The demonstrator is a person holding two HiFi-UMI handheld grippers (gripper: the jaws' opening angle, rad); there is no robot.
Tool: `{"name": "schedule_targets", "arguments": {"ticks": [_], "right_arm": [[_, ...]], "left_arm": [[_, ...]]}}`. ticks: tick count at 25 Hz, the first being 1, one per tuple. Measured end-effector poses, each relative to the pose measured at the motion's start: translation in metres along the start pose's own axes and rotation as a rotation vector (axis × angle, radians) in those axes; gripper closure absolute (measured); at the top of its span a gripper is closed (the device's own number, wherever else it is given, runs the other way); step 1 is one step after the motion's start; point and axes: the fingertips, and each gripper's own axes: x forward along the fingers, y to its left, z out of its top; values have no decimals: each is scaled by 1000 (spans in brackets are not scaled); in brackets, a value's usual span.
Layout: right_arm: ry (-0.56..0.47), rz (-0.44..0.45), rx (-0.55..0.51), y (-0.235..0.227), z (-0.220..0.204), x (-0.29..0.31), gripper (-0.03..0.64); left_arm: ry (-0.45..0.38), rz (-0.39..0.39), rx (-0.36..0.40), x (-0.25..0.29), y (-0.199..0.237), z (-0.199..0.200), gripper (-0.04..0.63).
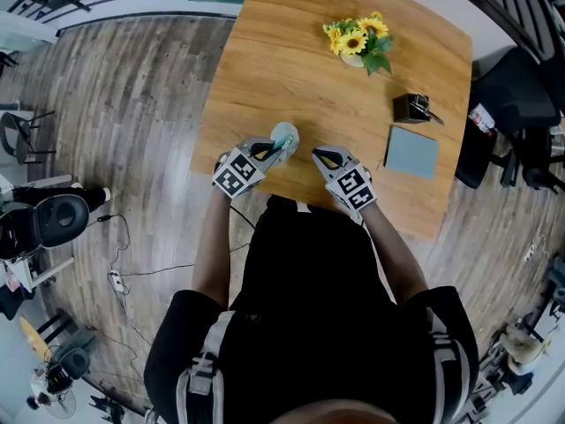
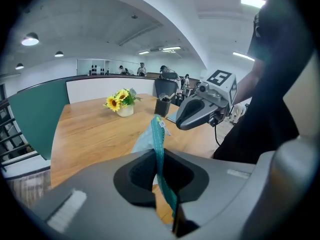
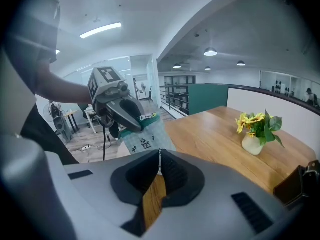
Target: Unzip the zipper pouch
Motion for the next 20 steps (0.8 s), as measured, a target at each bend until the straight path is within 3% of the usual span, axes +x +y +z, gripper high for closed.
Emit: {"name": "schedule_targets", "arguments": {"ticks": [3,8,13,18,20], "right_arm": [[-23,56,-41,5,1,-4,553],[-78,151,-97,13,10,-11,407],[-105,228,-281,28,24,-14,304],[-82,348,-449,54,27,-22,294],[-70,402,-462,63,23,-27,368]], "left_arm": [[12,-33,11,-3,-16,9,574],[12,-75,33,-4,-41,28,574],[60,-171,89,-9,-70,42,574],[135,-269,166,-13,-97,55,575],[161,-285,187,-14,-104,58,574]]}}
